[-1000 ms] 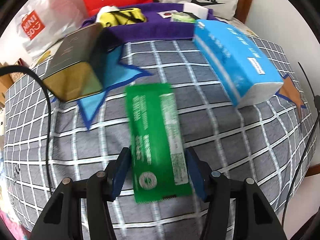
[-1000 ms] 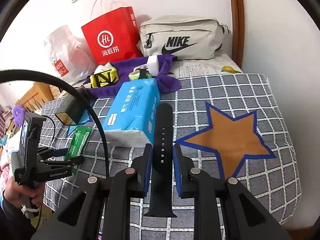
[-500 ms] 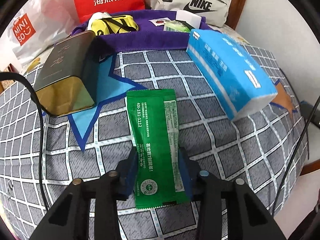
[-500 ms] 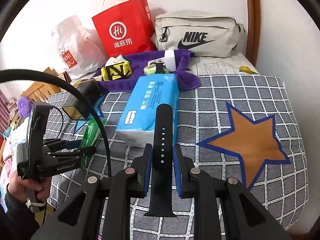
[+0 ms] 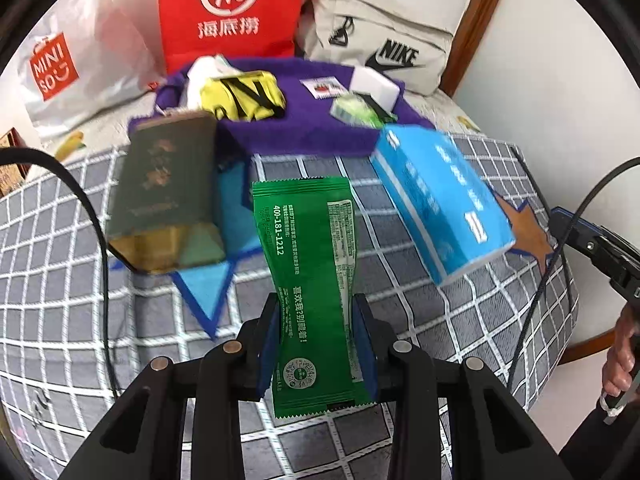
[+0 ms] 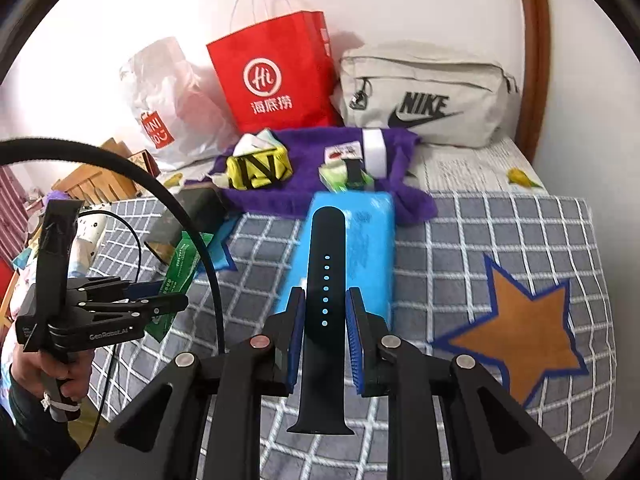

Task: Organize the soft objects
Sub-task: 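Carry the green packet with the left tool while the right tool carries the strap to the towel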

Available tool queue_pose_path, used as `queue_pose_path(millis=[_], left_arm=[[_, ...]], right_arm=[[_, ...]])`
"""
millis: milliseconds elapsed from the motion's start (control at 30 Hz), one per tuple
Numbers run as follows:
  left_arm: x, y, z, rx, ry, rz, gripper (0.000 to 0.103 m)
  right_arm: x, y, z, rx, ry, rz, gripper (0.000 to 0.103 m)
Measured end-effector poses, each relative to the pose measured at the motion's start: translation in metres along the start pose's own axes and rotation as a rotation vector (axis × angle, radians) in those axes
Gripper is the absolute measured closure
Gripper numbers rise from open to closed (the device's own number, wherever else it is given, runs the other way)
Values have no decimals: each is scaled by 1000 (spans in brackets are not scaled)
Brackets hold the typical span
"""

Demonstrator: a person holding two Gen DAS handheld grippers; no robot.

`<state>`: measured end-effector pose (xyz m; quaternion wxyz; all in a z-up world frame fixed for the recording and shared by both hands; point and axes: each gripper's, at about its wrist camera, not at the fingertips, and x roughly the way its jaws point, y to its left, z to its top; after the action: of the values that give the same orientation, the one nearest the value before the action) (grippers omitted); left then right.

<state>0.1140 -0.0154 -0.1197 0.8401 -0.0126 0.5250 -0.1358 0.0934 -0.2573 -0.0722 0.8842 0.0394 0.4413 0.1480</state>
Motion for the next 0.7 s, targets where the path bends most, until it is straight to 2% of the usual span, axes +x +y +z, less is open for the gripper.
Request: queue_pose_path(millis=[333,533,700], left_arm=[[-33,29,19,-41,-83,32,70],[-51,47,33,-37,-131,86,70],[-59,64,46,-46,-157,89,70]], right_arm=[[11,18,32,-51,-13,19,82],[22,24,52,-76,-15,19,82],[29,21,69,-67,-18,30,82]])
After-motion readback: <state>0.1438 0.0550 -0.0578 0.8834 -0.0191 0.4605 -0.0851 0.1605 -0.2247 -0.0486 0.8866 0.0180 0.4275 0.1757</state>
